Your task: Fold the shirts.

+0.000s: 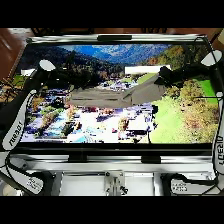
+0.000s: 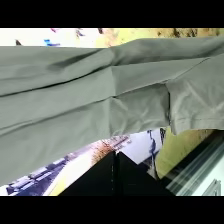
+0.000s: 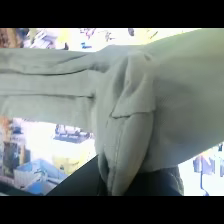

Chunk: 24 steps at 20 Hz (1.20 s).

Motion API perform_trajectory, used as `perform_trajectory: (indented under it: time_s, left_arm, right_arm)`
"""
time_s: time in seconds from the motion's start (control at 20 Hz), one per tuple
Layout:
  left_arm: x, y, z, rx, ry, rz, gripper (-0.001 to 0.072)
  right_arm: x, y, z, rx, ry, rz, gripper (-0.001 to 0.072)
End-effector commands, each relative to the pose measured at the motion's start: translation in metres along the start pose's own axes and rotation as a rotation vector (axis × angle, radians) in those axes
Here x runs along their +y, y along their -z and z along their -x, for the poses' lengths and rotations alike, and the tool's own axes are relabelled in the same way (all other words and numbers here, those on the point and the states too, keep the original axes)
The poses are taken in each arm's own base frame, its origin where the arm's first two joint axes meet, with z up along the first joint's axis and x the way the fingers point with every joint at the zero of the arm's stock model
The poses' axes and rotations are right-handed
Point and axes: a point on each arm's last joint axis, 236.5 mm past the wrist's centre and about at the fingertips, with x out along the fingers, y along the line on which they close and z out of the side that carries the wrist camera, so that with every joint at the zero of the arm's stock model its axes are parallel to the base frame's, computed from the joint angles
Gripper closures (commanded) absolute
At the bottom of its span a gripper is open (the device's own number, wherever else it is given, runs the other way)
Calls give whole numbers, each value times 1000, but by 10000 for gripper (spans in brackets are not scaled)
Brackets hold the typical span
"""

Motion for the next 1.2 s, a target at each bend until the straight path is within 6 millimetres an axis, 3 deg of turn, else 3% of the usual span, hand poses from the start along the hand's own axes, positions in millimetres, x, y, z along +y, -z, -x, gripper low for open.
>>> perform_trajectory:
  time_s: [0.0, 0.1, 0.25, 0.35, 0.6, 0.7, 0.95, 1.05, 1.15]
  left_arm:
    - [-34, 20, -15, 38, -14, -69, 671]
    - [-43, 37, -33, 85, -16, -41, 671]
    - [-54, 85, -84, 199, -13, -34, 670]
    - [-69, 104, -117, 213, 2, -47, 670]
    - [-104, 113, -172, 141, 124, 82, 670]
    - [-114, 113, -187, 123, 190, 176, 670]
    - [-133, 138, -214, 181, 301, 305, 671]
    - [-136, 133, -209, 179, 332, 300, 671]
    - [-132, 121, -190, 184, 353, 260, 673]
  right_arm:
    - [15, 19, 30, 21, 8, 22, 651]
    - [14, 27, 44, 24, 42, 37, 651]
    - [24, 41, 66, 26, 47, 54, 651]
    - [32, 46, 83, -1, 51, 69, 651]
    - [48, 64, 119, -48, 59, 93, 651]
    - [46, 69, 125, -50, 82, 101, 651]
    - [48, 66, 128, -72, 80, 105, 651]
    - [48, 62, 127, -84, 79, 104, 652]
    - [46, 61, 121, -72, 86, 104, 651]
